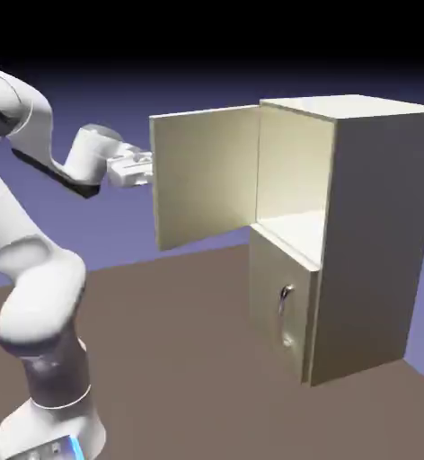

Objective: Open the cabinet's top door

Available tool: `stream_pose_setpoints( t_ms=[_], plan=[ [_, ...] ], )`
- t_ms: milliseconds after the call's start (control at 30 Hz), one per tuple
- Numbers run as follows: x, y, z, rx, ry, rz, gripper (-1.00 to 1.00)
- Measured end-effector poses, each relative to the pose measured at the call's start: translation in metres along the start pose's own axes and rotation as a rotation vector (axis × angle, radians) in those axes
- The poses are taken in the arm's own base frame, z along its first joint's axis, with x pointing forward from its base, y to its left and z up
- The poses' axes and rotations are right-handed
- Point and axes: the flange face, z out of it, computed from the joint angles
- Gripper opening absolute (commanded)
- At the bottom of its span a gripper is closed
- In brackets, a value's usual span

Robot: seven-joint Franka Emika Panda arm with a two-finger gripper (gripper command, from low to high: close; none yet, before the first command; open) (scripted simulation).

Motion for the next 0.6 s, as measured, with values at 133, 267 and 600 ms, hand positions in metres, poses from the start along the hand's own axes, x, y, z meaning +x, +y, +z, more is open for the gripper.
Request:
stream_pose_setpoints(
  t_ms=[133,267,600],
  plan=[
    [-0.006,-0.006,-0.012,-0.04,0.04,-0.001,-1.0],
    [-0.013,-0.013,-0.024,-0.081,0.081,-0.001,-1.0],
    [-0.026,-0.027,-0.078,-0.13,0.131,0.001,1.0]
  ],
)
